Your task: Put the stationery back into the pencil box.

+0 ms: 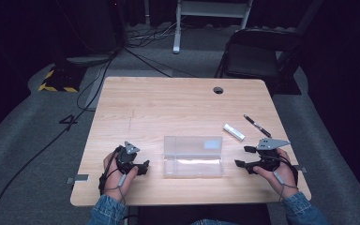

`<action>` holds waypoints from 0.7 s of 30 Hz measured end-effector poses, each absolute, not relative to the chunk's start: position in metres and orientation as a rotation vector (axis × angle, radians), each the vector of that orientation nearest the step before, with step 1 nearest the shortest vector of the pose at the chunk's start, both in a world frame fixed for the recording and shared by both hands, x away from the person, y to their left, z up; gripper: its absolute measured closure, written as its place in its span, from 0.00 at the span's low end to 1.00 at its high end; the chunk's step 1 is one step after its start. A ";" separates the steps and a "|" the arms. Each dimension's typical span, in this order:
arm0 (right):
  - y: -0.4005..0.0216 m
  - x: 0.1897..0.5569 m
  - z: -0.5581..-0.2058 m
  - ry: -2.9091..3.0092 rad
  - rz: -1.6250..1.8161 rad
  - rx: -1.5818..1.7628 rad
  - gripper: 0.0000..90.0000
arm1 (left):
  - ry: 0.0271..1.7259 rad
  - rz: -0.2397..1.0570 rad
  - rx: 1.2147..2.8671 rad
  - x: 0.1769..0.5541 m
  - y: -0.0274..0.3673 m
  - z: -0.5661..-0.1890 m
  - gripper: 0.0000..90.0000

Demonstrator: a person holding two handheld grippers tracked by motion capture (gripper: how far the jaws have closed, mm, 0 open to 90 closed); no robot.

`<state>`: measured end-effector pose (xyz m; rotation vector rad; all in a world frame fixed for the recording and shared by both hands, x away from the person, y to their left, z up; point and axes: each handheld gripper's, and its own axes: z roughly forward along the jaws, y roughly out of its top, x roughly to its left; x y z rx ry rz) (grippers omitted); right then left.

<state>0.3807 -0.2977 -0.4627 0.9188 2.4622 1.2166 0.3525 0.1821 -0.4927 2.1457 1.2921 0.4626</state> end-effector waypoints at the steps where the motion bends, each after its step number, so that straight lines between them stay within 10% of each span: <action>1: -0.298 0.381 -0.463 2.462 1.217 0.919 0.28 | 1.292 0.463 2.146 0.352 0.182 -0.493 0.21; 21: -0.304 0.384 -0.447 2.429 1.235 0.933 0.57 | 1.246 0.464 2.095 0.358 0.185 -0.505 0.13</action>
